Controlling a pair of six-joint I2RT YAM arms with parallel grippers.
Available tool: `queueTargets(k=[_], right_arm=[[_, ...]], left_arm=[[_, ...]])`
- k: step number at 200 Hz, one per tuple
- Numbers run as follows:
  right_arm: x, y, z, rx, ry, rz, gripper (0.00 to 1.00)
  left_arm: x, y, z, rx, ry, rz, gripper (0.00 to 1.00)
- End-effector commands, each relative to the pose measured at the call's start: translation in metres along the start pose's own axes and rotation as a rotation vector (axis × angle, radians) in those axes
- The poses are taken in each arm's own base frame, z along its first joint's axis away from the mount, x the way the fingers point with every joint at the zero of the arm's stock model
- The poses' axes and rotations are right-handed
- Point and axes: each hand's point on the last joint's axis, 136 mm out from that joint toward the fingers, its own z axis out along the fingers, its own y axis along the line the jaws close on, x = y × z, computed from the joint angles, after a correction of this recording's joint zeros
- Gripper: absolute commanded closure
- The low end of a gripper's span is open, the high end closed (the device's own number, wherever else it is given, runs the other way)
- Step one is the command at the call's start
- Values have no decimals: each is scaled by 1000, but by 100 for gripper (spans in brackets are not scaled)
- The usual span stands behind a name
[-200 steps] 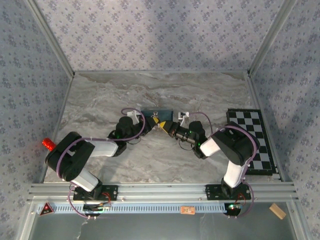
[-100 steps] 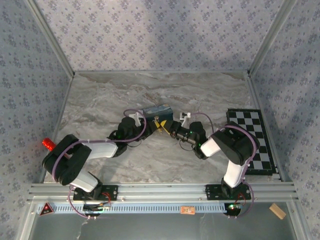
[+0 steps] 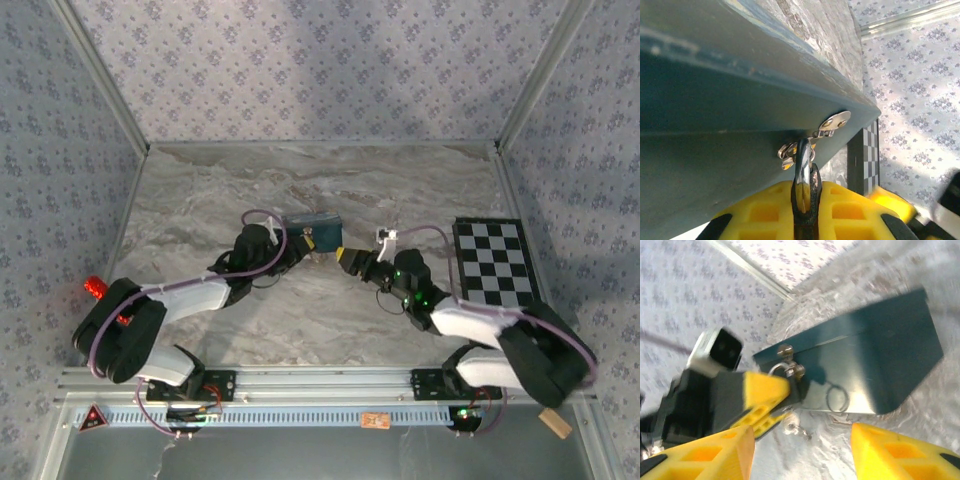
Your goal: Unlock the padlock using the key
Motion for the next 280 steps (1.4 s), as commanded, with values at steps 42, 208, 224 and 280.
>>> queueTargets(k=[42,208,224,280], right_arm=[[27,-4,-19,149,41,-846,46],[51,39,41,142,-83,-1340,49],[52,38,45,135,-82,-1357,52],[53,29,50,137,-50,-1351,62]], left_arm=[[-11,-16,-7,-18,-18,-62,100],[1,-7,-11,-50,30,-100,100],[2,-7,-11,-50,32,-100,100],[4,-7,-11,-50,37,-99,100]])
